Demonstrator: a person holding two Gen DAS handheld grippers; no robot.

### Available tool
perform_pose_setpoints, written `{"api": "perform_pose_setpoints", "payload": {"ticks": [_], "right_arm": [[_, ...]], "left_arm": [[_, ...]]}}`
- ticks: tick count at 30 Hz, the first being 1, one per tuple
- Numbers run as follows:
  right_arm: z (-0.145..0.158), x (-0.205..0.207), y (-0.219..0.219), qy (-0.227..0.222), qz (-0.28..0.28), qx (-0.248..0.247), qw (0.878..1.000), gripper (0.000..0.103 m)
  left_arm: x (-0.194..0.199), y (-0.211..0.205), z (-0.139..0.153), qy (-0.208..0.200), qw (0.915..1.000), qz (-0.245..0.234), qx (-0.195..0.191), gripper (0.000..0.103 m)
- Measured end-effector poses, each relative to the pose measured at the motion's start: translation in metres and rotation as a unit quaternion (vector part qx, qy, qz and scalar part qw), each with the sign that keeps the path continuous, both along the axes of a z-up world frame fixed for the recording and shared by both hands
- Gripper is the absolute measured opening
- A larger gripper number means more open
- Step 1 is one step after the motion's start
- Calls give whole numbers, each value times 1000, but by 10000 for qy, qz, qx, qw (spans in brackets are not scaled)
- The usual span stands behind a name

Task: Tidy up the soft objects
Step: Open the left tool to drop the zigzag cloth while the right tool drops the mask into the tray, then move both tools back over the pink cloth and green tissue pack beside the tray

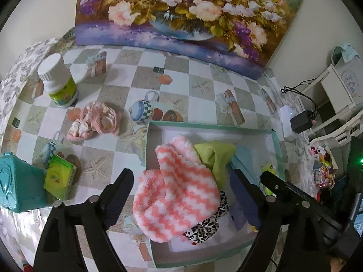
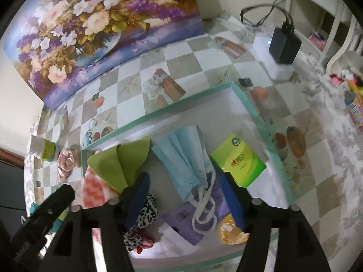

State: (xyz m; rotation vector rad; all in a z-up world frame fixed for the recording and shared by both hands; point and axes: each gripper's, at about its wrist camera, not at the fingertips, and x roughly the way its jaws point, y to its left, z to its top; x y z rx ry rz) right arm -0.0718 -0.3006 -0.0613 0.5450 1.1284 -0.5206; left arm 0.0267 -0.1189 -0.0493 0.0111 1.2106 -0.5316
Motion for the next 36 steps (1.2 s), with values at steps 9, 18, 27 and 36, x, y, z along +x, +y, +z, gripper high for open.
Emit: {"api": "perform_pose_setpoints", "payload": {"ticks": [9, 18, 27, 36], "right_arm": [[17, -6, 4, 20, -1, -354, 9994, 103], [19, -5, 7, 55, 10, -383, 9992, 103], [19, -4, 10, 158, 35, -387, 9991, 103], [39, 13, 46, 30, 398, -771, 9962, 103]], "left_arm": [[1, 8, -10, 21, 9995, 120, 274, 100], [2, 16, -5, -14, 9996, 201, 192, 100], [7, 33, -5, 336, 9981, 397, 318, 100], [26, 73, 16, 64, 9965, 752, 346, 100]]}}
